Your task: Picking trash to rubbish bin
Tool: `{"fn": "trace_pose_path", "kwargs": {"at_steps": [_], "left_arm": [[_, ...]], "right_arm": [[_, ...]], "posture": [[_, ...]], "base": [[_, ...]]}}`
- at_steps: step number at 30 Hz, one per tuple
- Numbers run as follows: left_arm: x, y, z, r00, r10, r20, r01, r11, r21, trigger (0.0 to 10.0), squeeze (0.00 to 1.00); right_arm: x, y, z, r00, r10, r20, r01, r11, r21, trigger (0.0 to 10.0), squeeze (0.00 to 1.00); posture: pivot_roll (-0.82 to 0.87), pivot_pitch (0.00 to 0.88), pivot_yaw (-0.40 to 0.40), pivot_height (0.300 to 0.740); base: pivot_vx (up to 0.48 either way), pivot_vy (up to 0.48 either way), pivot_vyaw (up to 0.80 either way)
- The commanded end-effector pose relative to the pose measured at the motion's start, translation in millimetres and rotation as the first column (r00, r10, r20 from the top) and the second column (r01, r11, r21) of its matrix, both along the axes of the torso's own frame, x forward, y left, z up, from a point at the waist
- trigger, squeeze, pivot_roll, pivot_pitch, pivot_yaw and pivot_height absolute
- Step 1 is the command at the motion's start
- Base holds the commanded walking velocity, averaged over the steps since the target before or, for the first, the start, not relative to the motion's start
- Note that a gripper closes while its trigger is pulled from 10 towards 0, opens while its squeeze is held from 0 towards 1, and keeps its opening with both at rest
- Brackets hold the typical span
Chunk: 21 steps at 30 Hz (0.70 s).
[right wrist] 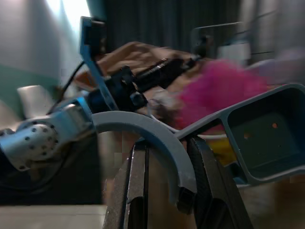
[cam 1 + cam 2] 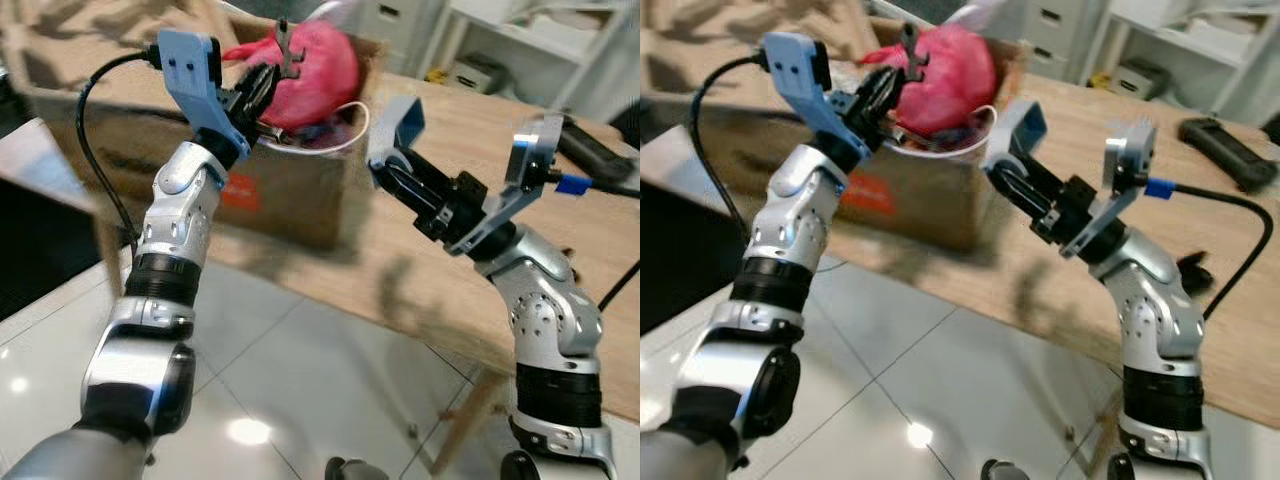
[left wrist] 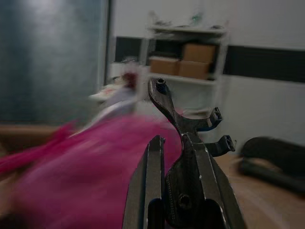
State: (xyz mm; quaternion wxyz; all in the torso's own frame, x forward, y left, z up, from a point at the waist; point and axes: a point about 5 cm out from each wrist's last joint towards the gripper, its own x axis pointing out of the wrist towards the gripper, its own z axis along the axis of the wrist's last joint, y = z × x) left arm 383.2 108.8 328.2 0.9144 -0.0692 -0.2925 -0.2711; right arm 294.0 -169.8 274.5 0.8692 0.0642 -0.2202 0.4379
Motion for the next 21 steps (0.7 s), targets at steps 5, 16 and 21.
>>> {"fn": "trace_pose_path", "kwargs": {"at_steps": [5,16,21], "left_arm": [[1.2,-5.6,6.7,0.999,0.014,0.041,-0.014,1.000,-0.005,10.0,0.00],[13.1,15.0,-14.3,0.979,0.203,-0.001,-0.203,0.976,0.082,10.0,0.00],[20.2,37.6,-16.1,0.926,0.377,0.009,-0.374,0.914,0.156,10.0,0.00]], "right_arm": [[-5.3,2.5,8.2,0.999,0.010,0.035,-0.010,1.000,0.002,10.0,0.00],[-3.0,7.9,7.3,1.000,0.004,0.009,-0.004,1.000,0.002,10.0,0.00],[-2.9,11.7,6.4,1.000,0.010,0.000,-0.010,1.000,-0.001,10.0,0.00]], "posture": [[-0.03,0.166,-0.008,0.740],[-0.03,0.175,-0.017,0.740],[-0.04,0.189,-0.021,0.740]], "base": [[0.000,0.000,-0.80],[0.000,0.000,-0.07],[0.000,0.000,0.00]]}}
